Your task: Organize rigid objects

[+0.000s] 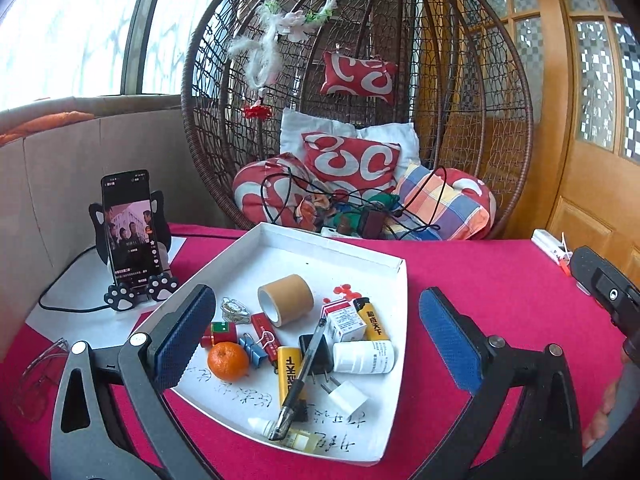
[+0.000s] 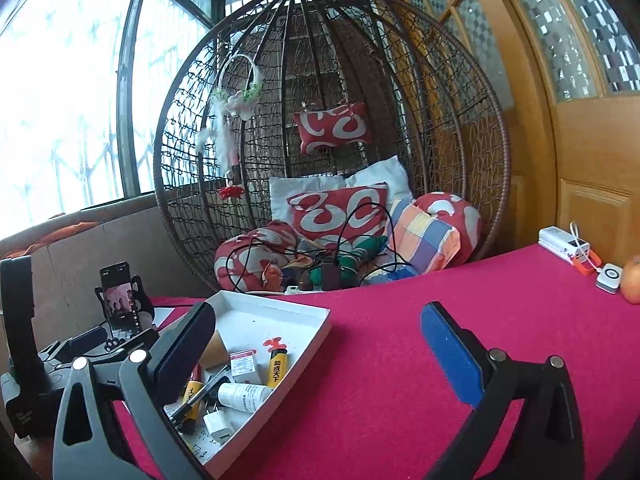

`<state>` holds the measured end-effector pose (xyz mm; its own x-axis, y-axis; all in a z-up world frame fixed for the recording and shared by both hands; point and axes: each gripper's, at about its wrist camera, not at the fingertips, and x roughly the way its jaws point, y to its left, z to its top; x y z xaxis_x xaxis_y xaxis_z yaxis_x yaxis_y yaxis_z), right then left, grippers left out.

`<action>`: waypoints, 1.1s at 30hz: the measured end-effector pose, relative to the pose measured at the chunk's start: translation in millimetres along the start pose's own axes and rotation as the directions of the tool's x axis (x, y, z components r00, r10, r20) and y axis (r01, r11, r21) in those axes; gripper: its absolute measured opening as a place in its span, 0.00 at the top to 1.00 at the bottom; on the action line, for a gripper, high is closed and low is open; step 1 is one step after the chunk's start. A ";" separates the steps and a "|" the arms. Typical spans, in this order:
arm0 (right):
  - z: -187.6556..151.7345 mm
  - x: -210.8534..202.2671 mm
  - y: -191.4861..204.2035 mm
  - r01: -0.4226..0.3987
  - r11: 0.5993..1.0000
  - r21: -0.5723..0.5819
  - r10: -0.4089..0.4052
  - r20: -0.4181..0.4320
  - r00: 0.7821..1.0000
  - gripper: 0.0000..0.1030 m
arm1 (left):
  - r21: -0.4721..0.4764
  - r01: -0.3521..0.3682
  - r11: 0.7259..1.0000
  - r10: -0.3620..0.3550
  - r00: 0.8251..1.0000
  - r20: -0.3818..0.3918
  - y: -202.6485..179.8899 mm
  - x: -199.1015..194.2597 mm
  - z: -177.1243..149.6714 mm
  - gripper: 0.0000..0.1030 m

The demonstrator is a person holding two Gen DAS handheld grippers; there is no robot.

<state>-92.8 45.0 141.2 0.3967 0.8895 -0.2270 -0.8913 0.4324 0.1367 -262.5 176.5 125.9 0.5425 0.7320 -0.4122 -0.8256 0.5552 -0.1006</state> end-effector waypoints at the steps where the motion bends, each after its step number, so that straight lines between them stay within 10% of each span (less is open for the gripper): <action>1: 1.3 -3.4 -0.6 -0.006 1.000 -0.004 0.006 0.001 1.000 0.00 | 0.020 -0.025 0.999 0.025 1.000 -0.009 -5.3 -4.9 0.8 0.00; 9: 1.4 -38.1 -11.9 -0.020 0.999 0.030 0.018 0.078 0.997 0.00 | 0.030 -0.274 0.961 0.275 0.961 -0.039 -20.4 -41.1 -5.2 0.00; 18: -3.8 -67.4 -28.4 -0.040 0.996 0.085 0.035 0.065 0.997 0.00 | -0.032 -0.241 0.970 0.236 0.965 -0.116 -28.7 -82.0 -22.6 0.00; 33: -4.8 -94.7 -28.0 -0.044 0.994 0.099 0.034 0.100 0.994 0.00 | 0.087 -0.301 0.950 0.299 0.954 0.031 -58.1 -125.0 -22.3 0.00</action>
<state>-106.4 -52.0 154.2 0.3863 0.9139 -0.1248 -0.8817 0.4056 0.2411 -285.7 44.0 163.1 0.2751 0.8764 -0.3953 -0.9337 0.3415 0.1074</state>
